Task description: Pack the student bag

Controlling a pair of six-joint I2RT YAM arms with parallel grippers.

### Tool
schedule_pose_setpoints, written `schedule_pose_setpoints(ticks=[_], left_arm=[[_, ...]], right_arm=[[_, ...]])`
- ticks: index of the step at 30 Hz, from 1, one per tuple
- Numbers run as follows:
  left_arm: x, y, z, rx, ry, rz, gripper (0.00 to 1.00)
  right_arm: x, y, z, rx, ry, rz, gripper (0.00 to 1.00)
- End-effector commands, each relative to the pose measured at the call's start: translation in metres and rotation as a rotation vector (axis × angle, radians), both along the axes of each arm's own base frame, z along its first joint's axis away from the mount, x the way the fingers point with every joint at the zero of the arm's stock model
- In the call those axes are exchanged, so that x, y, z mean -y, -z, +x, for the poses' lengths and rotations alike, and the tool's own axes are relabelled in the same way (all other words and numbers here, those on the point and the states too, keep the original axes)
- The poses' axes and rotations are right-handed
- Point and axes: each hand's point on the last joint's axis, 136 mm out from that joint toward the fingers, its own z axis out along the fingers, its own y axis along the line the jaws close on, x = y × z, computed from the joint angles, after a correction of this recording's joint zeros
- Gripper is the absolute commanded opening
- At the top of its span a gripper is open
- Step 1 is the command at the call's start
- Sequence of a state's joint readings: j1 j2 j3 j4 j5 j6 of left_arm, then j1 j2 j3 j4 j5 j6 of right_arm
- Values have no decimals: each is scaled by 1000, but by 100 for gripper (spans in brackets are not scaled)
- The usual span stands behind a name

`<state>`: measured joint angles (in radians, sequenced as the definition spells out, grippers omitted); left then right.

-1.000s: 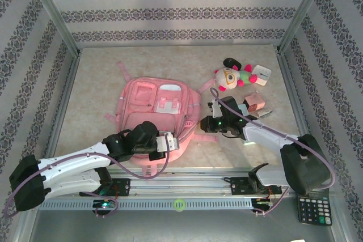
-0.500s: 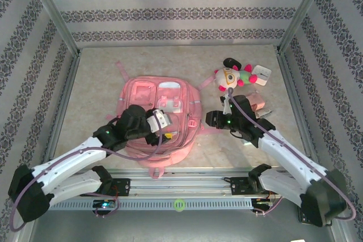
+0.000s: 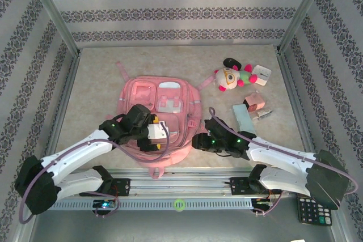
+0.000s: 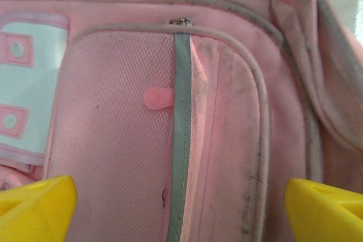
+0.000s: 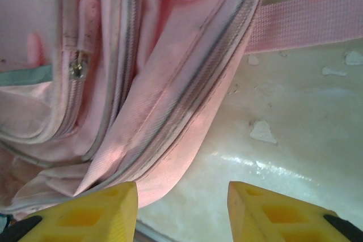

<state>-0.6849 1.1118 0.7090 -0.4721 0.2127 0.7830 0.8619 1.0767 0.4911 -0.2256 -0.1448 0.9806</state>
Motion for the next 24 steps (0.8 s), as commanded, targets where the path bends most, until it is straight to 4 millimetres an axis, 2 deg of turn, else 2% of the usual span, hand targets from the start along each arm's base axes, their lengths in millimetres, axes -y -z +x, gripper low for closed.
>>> schedule_pose_setpoints(ticks=[1,8,16,17,18,20,21,23,24], left_arm=[[5,6,10,15,23,15,94],[17,17,6,-47,62,-7,95],[23,40,26,-12,25,64,95],[21,43,29,-10,9,80,93],[20,42,31,-11,-9,88,81],[20,31,35,-1,-52,59,44],[22,24,32,-5,-50,27,36],[29,1,24,-13,-43,-92,13],[30,-9,21,-13,-41,-149,6]], right_arm=[[-4,-3,9,41,43,42,46],[1,-1,8,55,53,52,46],[4,-8,12,95,58,66,45],[6,-8,12,98,58,66,45],[6,-9,12,104,55,66,44],[9,-15,15,142,41,55,43],[13,-19,17,168,32,41,43],[21,-31,26,241,9,19,43],[23,-38,30,273,-14,20,42]])
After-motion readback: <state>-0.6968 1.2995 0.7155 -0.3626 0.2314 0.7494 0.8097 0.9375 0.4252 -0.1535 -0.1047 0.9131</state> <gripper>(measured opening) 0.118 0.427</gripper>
